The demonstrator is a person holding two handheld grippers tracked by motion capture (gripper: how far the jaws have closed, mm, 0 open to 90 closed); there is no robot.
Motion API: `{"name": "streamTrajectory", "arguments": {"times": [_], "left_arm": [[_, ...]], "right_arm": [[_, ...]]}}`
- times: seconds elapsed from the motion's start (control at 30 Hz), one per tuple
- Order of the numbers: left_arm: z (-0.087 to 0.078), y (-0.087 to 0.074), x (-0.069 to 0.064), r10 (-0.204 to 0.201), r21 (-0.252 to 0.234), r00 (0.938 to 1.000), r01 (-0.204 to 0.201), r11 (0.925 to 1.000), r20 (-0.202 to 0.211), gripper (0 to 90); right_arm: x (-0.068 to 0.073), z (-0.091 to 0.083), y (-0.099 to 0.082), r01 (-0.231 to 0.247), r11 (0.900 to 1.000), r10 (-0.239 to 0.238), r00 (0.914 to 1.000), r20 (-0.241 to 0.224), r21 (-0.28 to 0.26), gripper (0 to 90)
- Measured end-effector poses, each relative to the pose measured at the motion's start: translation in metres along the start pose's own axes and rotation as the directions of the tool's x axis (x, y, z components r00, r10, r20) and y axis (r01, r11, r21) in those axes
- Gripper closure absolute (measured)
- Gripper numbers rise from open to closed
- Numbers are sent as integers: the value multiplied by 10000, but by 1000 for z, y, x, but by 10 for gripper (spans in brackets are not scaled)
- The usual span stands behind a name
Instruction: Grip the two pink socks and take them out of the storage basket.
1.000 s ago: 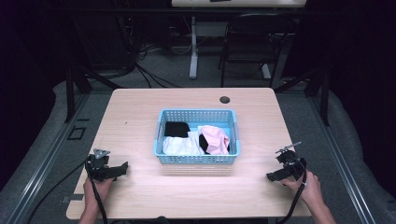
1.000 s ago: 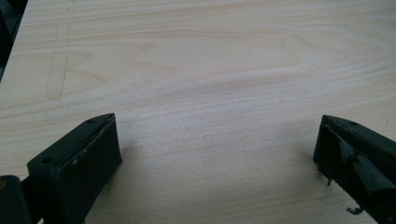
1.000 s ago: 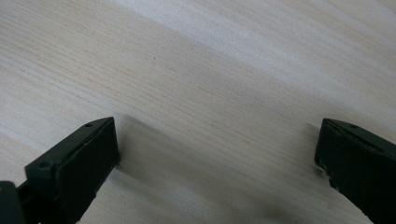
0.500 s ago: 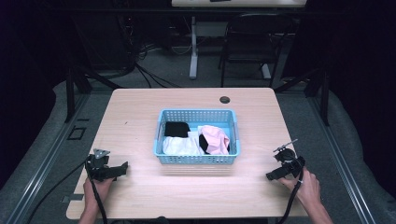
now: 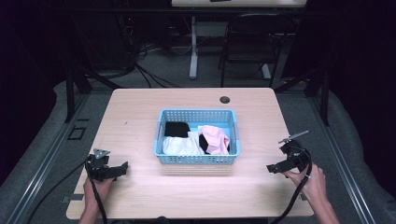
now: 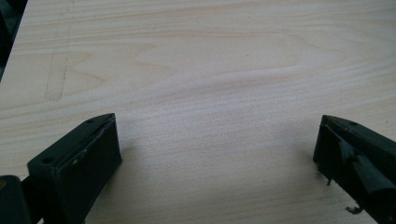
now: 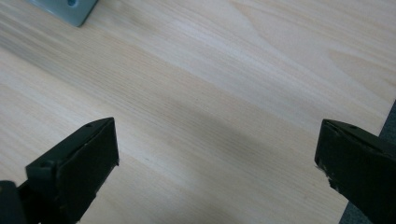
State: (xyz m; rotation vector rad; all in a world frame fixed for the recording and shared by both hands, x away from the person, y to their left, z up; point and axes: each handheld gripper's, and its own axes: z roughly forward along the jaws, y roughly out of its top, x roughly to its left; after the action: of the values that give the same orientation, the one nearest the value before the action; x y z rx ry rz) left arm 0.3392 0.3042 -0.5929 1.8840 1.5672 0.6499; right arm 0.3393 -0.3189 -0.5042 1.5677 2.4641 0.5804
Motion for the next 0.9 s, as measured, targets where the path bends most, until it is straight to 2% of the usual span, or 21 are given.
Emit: {"name": "streamTrajectory", "arguments": {"times": [0.3, 0.33, 0.63, 0.9], "left_arm": [[0, 0, 0, -8, -5, 10000, 8, 10000, -11, 6], [0, 0, 0, -9, -2, 10000, 9, 10000, -9, 6], [0, 0, 0, -20, -5, 10000, 20, 10000, -27, 6], [0, 0, 0, -23, -6, 10000, 23, 10000, -24, 6]], "right_arm": [[15, -15, 16, 626, 9980, -626, 9980, 79, -86, 0], [19, -20, 22, 832, 9965, -830, 9964, 192, -102, 0], [34, -31, 45, 1275, 9917, -1274, 9918, 53, -185, 0], [48, -40, 68, 1752, 9842, -1752, 9845, -2, -264, 0]]}}
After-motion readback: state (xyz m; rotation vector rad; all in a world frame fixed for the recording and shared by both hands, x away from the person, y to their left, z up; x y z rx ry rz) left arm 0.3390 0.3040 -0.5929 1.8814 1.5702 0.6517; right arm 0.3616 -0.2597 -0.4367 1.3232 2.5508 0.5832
